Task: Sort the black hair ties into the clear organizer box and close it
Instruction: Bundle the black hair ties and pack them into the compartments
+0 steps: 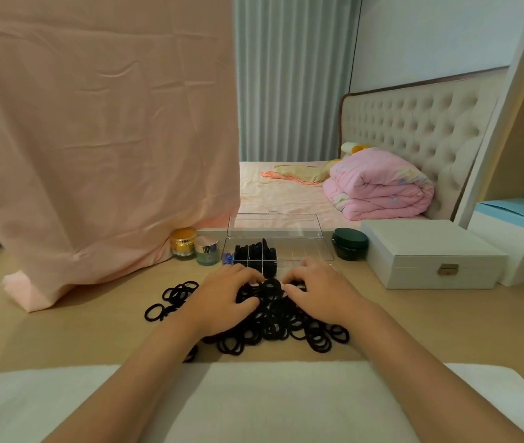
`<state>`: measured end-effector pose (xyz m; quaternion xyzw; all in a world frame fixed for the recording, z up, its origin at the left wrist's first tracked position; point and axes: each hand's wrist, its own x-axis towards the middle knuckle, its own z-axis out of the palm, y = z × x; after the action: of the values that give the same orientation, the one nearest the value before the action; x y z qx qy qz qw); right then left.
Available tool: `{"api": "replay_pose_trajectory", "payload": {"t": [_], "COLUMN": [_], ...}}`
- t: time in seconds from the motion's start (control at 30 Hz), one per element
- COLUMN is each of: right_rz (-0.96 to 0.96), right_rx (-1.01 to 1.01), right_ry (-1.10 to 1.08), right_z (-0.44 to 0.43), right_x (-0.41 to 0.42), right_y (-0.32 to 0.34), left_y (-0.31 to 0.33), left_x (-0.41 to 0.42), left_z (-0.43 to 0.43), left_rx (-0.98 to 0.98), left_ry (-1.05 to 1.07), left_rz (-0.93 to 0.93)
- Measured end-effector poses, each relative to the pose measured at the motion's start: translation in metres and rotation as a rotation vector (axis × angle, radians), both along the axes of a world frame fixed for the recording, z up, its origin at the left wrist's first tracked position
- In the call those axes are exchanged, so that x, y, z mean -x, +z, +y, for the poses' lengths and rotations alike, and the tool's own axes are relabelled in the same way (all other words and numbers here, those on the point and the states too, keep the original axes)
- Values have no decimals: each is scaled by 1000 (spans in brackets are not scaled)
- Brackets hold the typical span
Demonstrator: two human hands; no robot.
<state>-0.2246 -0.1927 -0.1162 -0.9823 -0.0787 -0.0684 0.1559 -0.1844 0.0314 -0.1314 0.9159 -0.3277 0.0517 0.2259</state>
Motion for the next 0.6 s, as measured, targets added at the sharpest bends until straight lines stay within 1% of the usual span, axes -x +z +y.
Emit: {"api": "replay_pose_trajectory", "payload": {"t": [0.07, 0.13, 0.2, 0.27, 0.37, 0.43, 0.5, 0.6], "right_rz": [173, 320, 383, 418, 437, 391, 346, 337], "right_rx": [16, 123, 224, 233, 195, 150, 26, -206], "right_ry": [29, 30, 9, 4, 41, 74, 95, 101], "right_z": [5, 13, 18, 21, 24, 21, 17, 15], "right_x": [-8, -16, -23, -29, -32, -31, -28, -26], "right_y": [14, 23, 26, 23, 23, 29, 36, 42], "left_y": [0, -5, -10, -14, -14, -14, -12, -10], "left_x": [-3, -6, -8, -10, -11, -7, -3, -4], "left_z": [-3, -4, -5, -6, -8, -11, -14, -18], "left_rx": [7, 15, 48, 92, 157, 220, 288, 436], "left_ry": [-20, -35, -35, -31, -38, -53, -78, -76], "left_rz": [-9, -14, -22, -38, -47, 12, 106, 230]}}
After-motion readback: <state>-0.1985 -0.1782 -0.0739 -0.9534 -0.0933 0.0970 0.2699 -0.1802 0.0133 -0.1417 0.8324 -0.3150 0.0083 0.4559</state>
